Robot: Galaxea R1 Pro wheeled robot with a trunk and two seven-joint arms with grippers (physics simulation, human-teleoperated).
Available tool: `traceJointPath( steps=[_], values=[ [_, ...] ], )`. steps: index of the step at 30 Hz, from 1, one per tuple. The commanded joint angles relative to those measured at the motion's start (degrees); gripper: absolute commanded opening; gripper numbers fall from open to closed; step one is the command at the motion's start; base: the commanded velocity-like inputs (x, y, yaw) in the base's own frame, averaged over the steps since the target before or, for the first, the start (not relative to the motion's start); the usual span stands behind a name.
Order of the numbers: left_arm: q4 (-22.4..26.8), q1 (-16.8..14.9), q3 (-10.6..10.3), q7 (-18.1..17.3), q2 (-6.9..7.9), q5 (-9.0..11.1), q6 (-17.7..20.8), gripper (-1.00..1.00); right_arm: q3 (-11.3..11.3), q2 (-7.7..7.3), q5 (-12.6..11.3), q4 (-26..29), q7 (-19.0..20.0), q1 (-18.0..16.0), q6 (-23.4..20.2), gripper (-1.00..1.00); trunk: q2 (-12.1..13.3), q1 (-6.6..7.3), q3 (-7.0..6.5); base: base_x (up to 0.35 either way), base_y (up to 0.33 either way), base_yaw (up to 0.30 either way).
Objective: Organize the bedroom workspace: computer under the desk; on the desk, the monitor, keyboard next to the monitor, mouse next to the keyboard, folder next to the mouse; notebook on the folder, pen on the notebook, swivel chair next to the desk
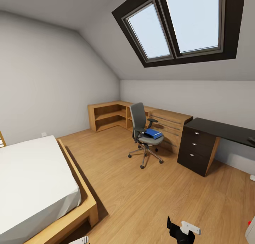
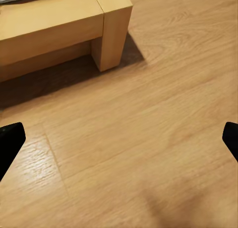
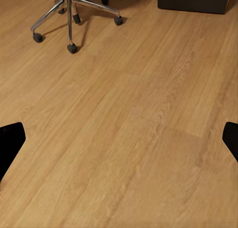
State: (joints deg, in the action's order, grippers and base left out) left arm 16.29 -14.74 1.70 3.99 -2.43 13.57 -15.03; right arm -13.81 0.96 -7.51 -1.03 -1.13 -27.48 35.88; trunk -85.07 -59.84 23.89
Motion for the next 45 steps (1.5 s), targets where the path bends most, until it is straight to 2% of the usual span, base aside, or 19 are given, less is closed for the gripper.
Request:
traceJointPath(
  steps=[1,21,32,39,45],
  values=[
    [0.0,0.0,0.2,0.1,-0.03,0.0,-0.2,1.0,0.4,0.01,-0.6,-0.1,0.0,-0.1,0.2,1.0,0.4,0.23,-0.12,-0.004,-0.001,0.0],
    [0.0,0.0,0.1,0.1,-0.03,0.0,-0.1,1.0,0.4,0.0,-0.6,-0.1,0.0,-0.1,0.3,1.0,8.4,4.62,-3.71,-0.001,0.0,-0.009],
    [0.0,0.0,0.1,0.1,0.02,0.0,-0.2,1.0,0.4,0.0,-0.5,-0.1,0.0,-0.1,0.3,1.0,12.8,7.04,-5.68,0.0,0.0,-0.155],
    [0.0,0.0,0.2,0.1,0.07,0.0,-0.4,1.0,0.4,0.06,-0.5,-0.1,0.0,-0.1,0.3,1.0,12.8,7.04,-5.68,0.0,0.0,-0.164],
    [0.0,0.0,0.2,0.1,0.2,0.0,-3.0,1.0,0.4,0.09,-0.5,-0.1,0.0,-0.1,0.3,1.0,12.8,7.04,-5.68,0.0,0.0,-0.028]
  ],
)
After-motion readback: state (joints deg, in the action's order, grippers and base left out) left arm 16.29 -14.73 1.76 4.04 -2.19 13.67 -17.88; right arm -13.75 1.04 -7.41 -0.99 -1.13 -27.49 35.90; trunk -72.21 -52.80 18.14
